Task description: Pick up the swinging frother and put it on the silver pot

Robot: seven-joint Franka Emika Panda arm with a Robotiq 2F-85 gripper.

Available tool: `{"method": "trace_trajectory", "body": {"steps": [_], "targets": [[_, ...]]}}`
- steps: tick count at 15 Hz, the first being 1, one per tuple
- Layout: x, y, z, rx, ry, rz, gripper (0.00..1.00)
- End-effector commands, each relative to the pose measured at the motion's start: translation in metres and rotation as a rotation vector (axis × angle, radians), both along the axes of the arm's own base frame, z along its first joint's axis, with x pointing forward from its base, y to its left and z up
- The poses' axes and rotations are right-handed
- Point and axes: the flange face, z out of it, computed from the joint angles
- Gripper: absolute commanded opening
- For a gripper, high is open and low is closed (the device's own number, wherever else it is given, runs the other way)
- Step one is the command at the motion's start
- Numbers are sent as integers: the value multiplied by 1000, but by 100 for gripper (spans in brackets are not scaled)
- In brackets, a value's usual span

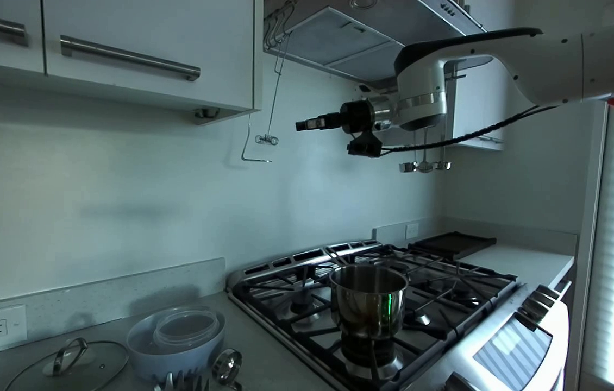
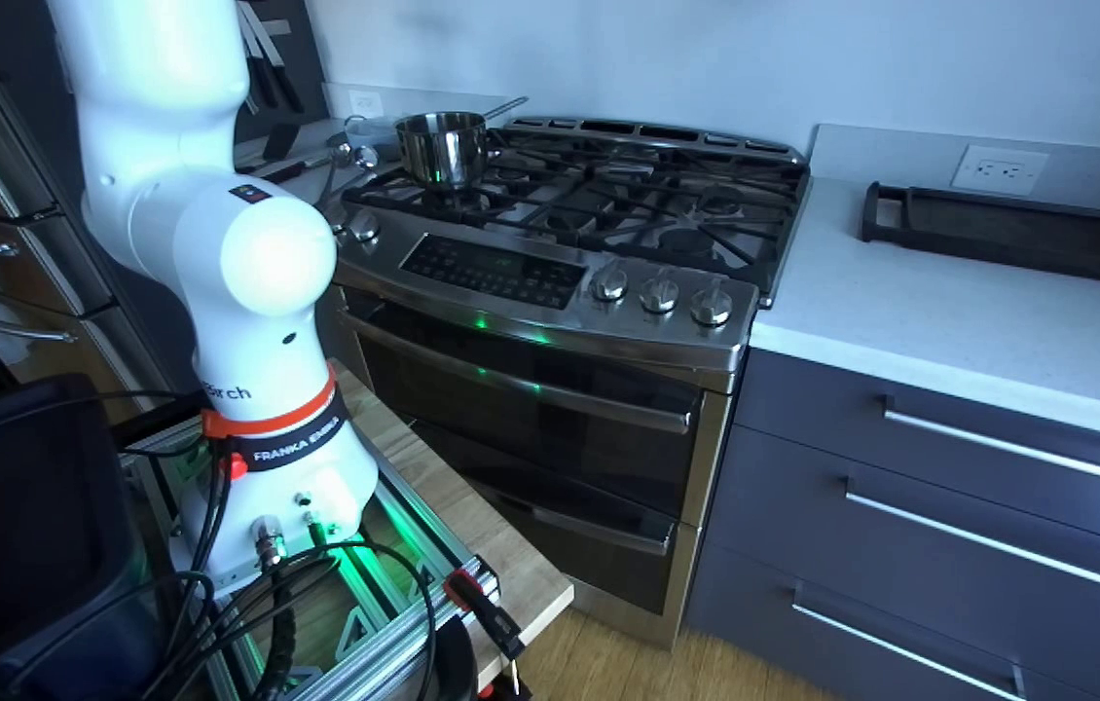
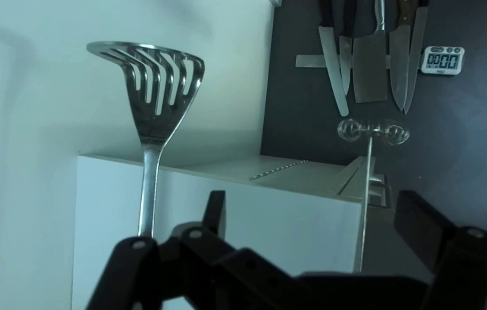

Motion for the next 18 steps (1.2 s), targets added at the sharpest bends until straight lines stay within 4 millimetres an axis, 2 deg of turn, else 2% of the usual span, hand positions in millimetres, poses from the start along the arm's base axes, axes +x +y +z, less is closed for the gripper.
{"method": "trace_trajectory", "body": {"steps": [1, 5, 7, 15, 16, 17, 18], "targets": [[2, 7, 2, 20, -8, 36, 100], [3, 14, 4, 42, -1, 53, 100], [6, 16, 3, 58, -1, 65, 74], [14, 18, 0, 94, 18, 66, 11], [14, 18, -1, 88, 19, 71, 19], [14, 19, -1, 87, 20, 77, 46], [13, 19, -1, 87, 23, 85, 45]]}}
